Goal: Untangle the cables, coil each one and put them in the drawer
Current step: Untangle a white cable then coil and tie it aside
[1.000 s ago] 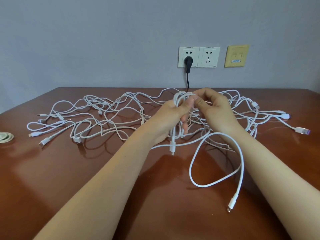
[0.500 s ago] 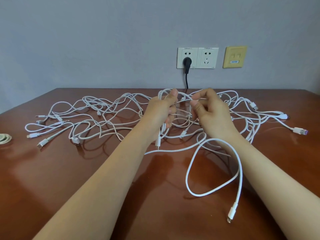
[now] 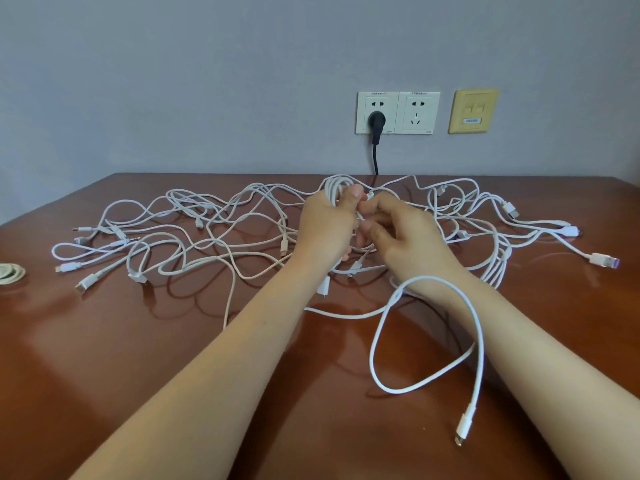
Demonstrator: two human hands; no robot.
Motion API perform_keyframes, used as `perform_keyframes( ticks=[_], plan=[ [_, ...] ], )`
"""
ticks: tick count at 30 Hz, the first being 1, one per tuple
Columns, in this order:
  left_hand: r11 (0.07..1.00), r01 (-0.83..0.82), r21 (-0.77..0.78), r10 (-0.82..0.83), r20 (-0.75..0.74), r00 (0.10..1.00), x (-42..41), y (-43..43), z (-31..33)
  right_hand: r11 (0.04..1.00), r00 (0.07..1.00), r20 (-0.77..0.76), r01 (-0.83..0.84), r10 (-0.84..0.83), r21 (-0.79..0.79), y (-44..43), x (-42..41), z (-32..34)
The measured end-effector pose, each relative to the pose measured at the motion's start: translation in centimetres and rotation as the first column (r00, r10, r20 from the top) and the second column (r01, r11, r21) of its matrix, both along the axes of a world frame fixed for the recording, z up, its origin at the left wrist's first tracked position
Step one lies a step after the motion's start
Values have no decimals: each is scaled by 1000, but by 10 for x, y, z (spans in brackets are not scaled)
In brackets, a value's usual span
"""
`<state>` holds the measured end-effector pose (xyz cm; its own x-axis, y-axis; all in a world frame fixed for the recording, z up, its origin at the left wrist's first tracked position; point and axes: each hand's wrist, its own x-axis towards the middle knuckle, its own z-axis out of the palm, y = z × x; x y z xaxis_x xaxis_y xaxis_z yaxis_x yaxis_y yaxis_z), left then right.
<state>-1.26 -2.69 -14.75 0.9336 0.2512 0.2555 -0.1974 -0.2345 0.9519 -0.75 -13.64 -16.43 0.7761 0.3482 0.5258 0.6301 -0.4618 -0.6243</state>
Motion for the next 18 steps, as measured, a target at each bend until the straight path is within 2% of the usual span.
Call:
perform_keyframes(
  ticks=[5, 7, 9, 11, 13, 15, 18],
  plan=[
    [965, -106, 241, 63, 180, 982, 0, 8, 2, 992, 992, 124, 26, -10, -122, 2, -5, 2],
    [909, -139, 392, 57, 214, 975, -2, 9, 1, 987, 990, 138, 36, -15, -155, 2, -6, 2],
    [889, -149, 433, 60, 211, 976, -1, 11, -1, 982, 989, 147, 49, -22, -184, 0, -7, 2],
    [953, -88, 290, 44, 154, 987, 2, 12, -3, 978, 987, 155, 68, -38, -197, 0, -6, 2],
    [1000, 8, -3, -8, 61, 998, 4, 12, -1, 977, 987, 157, 77, -46, -200, -1, -5, 1],
    [951, 81, -298, -88, -10, 996, 4, 11, 3, 976, 988, 149, 68, -37, -207, -2, -5, 1],
    [899, 119, -422, -141, -21, 990, 3, 12, 5, 975, 992, 126, 18, 10, -223, -3, -4, 1]
  ],
)
